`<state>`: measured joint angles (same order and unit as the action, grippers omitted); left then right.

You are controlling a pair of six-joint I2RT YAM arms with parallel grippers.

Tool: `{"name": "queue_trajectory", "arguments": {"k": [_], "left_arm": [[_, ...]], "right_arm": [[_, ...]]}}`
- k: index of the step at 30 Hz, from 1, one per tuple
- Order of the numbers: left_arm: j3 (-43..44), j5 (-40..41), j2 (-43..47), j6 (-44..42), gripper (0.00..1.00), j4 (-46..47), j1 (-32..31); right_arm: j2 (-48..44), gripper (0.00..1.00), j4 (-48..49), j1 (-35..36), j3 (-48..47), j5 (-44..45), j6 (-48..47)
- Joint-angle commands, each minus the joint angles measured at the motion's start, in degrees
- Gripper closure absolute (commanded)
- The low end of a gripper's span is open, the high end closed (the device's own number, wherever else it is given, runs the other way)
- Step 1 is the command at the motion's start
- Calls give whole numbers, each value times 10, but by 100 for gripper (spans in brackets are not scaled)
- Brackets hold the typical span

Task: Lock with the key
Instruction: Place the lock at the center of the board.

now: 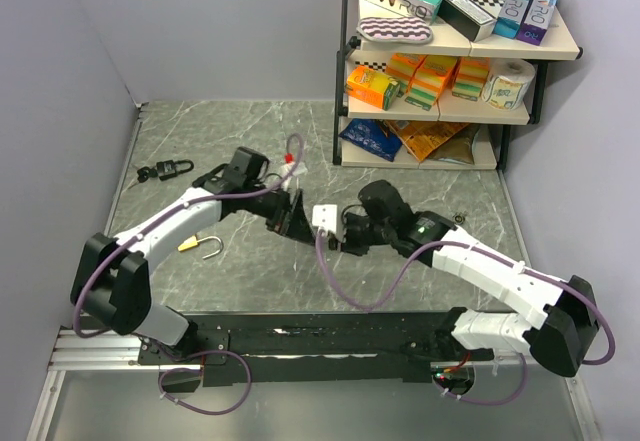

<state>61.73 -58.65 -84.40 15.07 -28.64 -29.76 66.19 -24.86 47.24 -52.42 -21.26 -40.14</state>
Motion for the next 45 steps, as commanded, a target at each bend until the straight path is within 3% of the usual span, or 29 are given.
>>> {"name": "queue_trajectory", "arguments": {"k": [1,9,15,22,31,42,45], "left_arm": [[-26,11,56,35,3,50,66],[-9,174,141,2,4,61,113],[-29,302,189,21,4,95,119],[-2,240,181,-21,4,32,120],[-5,280,180,-9,4,29,124],[-17,340,164,13,4,28,124],[-16,338,158,10,4,16,124]], "right_arm": [[-9,100,-33,-81,-29,-61,87],[-36,100,-76,-283,6,-87,247],[-17,100,-91,-353,25,-24,358],[88,100,-130,-446,5,46,472],[185,100,-64,-506,6,116,456],[258,100,-27,-529,-38,176,457],[276,96,-26,-535,-48,181,457]]}}
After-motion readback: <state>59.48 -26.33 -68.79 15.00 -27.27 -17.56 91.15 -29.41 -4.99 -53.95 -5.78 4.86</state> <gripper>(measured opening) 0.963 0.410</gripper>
